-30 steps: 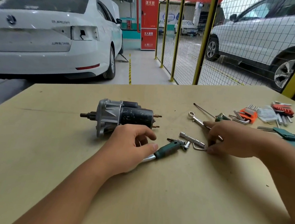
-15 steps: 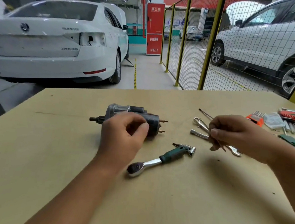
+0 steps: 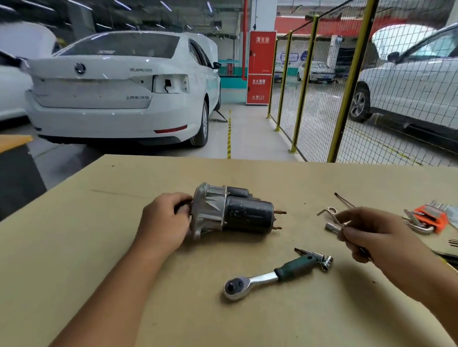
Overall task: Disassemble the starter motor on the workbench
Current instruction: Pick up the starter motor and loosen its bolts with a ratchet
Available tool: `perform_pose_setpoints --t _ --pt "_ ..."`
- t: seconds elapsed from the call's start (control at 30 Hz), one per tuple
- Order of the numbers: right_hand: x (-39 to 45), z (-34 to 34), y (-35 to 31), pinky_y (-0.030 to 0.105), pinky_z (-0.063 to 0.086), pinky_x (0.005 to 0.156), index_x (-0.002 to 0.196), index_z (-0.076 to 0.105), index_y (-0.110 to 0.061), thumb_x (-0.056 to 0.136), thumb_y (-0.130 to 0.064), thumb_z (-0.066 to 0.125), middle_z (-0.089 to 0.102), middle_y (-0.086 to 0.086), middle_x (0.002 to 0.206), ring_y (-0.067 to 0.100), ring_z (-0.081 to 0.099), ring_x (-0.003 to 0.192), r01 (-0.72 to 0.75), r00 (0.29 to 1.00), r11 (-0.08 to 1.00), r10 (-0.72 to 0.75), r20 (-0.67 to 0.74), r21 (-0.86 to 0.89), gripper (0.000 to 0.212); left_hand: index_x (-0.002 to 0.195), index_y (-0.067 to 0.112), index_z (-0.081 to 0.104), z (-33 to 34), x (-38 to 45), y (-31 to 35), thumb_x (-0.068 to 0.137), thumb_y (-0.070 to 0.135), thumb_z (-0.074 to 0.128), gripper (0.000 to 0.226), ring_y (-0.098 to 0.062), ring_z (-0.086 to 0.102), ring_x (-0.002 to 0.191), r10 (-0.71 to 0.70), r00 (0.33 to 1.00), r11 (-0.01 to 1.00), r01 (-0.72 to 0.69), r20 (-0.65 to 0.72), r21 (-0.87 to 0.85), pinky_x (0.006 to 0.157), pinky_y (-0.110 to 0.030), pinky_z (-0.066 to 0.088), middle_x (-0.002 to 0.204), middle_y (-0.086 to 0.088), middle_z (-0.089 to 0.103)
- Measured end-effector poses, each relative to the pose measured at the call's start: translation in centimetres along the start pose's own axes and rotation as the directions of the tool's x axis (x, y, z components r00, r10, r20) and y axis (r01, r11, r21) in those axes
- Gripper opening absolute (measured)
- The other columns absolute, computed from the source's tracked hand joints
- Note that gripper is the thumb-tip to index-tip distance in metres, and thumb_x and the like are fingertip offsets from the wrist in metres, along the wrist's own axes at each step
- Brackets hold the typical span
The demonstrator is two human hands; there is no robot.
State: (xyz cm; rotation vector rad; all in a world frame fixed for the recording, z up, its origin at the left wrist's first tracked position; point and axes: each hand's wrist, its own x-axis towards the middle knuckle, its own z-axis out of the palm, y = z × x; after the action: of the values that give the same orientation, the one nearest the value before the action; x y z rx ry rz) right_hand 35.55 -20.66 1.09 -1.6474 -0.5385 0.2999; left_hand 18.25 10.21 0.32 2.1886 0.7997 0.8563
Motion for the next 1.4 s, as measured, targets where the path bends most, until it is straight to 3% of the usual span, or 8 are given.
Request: perform_pose_setpoints --t 0.13,0.33,0.43,0.6,0.87,1.07,1.23,1.4 --pt "0.4 -0.8 -0.3 0.031 0.029 0.049 0.100 0.069 0.003 0.094 0.011 0.056 0.054 0.021 0.072 0.019 0.040 0.057 -0.027 0.998 0.999 0.026 -0.063 -0.018 0.016 0.102 0.023 0.081 -2.4 -0.1 -0.4 0.090 0.019 0.077 0.013 -0.004 0.070 0.088 0.014 0.986 1.000 -0.015 0.165 0.006 0.078 -0.021 0.050 0.092 0.013 0.078" --pt "0.6 -1.0 -0.3 0.031 0.025 0.051 0.097 0.070 0.004 0.095 0.000 0.062 0.053 0.019 0.071 0.018 0.038 0.056 -0.043 0.996 0.999 0.042 -0.082 -0.018 0.009 0.076 0.012 0.079 -4.5 -0.8 0.3 0.085 0.019 0.084 0.013 -0.015 0.063 0.062 0.070 0.878 0.982 0.023 0.473 -0.189 0.060 -0.030 0.050 0.073 -0.012 0.074" --pt "0.5 -0.8 -0.4 0.029 0.026 0.049 0.093 0.068 0.005 0.097 -0.009 0.063 0.054 0.017 0.068 0.017 0.038 0.053 -0.048 0.996 0.998 0.045 -0.083 -0.034 0.015 0.076 0.020 0.078 -3.9 -1.0 0.6 0.076 0.019 0.089 0.012 -0.009 0.061 0.063 0.162 0.927 0.948 -0.053 0.337 -0.313 0.062 -0.030 0.048 0.070 0.002 0.071" --pt "0.3 -0.5 -0.4 0.025 0.044 0.049 0.091 0.070 0.001 0.099 -0.012 0.061 0.062 0.017 0.072 0.026 0.051 0.061 0.004 0.996 0.996 -0.013 -0.093 -0.092 0.017 0.120 0.045 0.070 -3.5 -1.4 0.5 0.071 0.027 0.081 0.053 -0.001 0.059 0.122 0.264 0.901 0.918 -0.125 0.344 -0.376 0.092 -0.035 0.055 0.130 0.021 0.066" --pt "0.1 -0.5 -0.5 0.038 0.052 0.062 0.093 0.070 0.000 0.092 -0.009 0.069 0.065 0.017 0.074 0.028 0.056 0.067 0.009 0.997 0.996 -0.016 -0.077 -0.088 0.010 0.096 0.033 0.079 -2.8 -1.9 0.9 0.061 0.046 0.088 0.039 -0.024 0.073 0.099 0.318 0.891 0.886 -0.158 0.323 -0.437 0.093 -0.055 0.058 0.104 0.006 0.075" --pt "0.0 -0.3 -0.5 0.039 0.055 0.060 0.094 0.069 0.002 0.093 -0.007 0.067 0.064 0.019 0.075 0.028 0.057 0.065 0.003 0.997 0.999 -0.006 -0.081 -0.043 0.009 0.084 0.027 0.079 -0.8 -2.0 1.5 0.064 0.030 0.097 0.028 -0.005 0.068 0.088 0.350 0.928 0.902 -0.298 0.126 -0.311 0.073 -0.006 0.042 0.087 0.013 0.073" --pt "-0.2 0.4 -0.3 0.032 0.038 0.059 0.092 0.073 -0.010 0.095 -0.017 0.067 0.068 0.003 0.075 0.013 0.049 0.063 0.114 0.984 0.985 -0.130 -0.120 -0.133 0.009 0.081 0.025 0.081 1.3 -2.3 3.2 0.075 0.035 0.084 0.012 -0.017 0.069 0.086 0.308 0.951 0.893 -0.286 0.009 -0.346 0.075 -0.031 0.053 0.081 0.007 0.072" --pt "-0.6 2.1 -0.7 0.031 0.042 0.044 0.098 0.058 -0.002 0.104 -0.013 0.051 0.067 0.008 0.072 0.022 0.046 0.052 0.170 0.983 0.981 -0.162 -0.088 0.094 0.014 0.096 0.022 0.081 0.0 -1.2 1.8 0.091 0.005 0.075 0.018 -0.015 0.070 0.089 0.386 0.915 0.869 -0.320 0.113 -0.376 0.077 -0.028 0.054 0.092 0.002 0.073"
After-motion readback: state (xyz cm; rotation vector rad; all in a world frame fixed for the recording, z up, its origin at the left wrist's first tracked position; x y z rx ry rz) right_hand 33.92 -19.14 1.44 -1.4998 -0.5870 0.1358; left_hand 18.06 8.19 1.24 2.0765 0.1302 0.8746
